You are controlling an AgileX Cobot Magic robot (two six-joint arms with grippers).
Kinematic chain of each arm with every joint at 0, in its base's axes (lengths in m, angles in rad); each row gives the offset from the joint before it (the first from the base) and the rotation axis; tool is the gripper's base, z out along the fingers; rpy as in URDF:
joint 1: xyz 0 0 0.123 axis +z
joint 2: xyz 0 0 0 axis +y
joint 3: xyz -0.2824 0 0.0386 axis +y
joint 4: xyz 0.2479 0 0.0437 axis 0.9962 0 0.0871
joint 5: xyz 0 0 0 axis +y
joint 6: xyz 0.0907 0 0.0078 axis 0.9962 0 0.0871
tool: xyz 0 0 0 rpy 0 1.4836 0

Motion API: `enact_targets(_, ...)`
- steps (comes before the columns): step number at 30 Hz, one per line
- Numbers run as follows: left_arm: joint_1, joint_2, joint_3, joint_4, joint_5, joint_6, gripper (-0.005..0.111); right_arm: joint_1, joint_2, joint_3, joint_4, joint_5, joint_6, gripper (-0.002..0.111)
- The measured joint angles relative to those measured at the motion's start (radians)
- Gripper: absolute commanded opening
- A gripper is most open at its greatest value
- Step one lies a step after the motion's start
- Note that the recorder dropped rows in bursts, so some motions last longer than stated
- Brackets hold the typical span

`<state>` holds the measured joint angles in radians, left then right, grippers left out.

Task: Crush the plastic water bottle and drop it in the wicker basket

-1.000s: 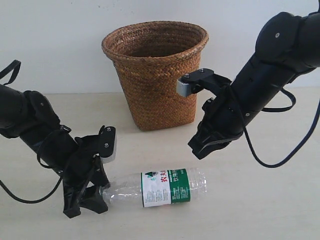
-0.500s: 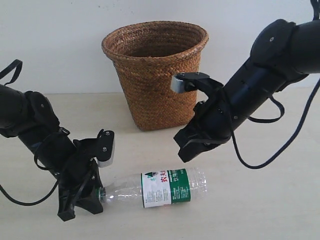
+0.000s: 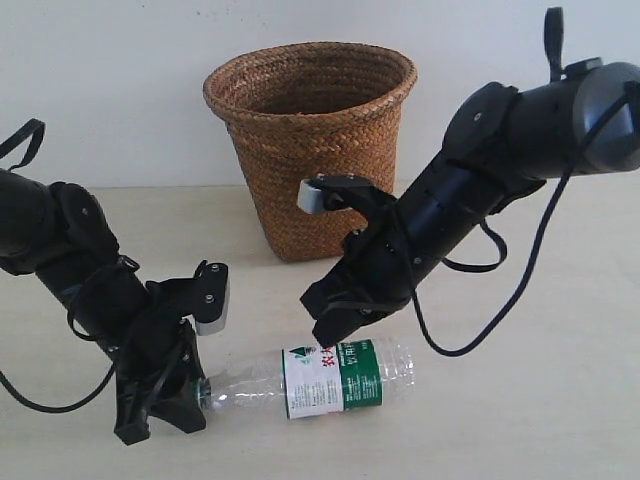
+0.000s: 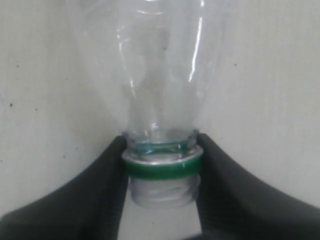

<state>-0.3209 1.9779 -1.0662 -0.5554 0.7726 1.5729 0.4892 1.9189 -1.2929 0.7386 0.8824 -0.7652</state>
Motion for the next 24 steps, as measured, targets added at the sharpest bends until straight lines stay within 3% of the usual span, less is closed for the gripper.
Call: enact_targets(24,0.0,0.002,0.0,0.004,-0.012,-0.034,0.004,0.018,0.095,-0.021,-0.013,0.028,0.006,0.0)
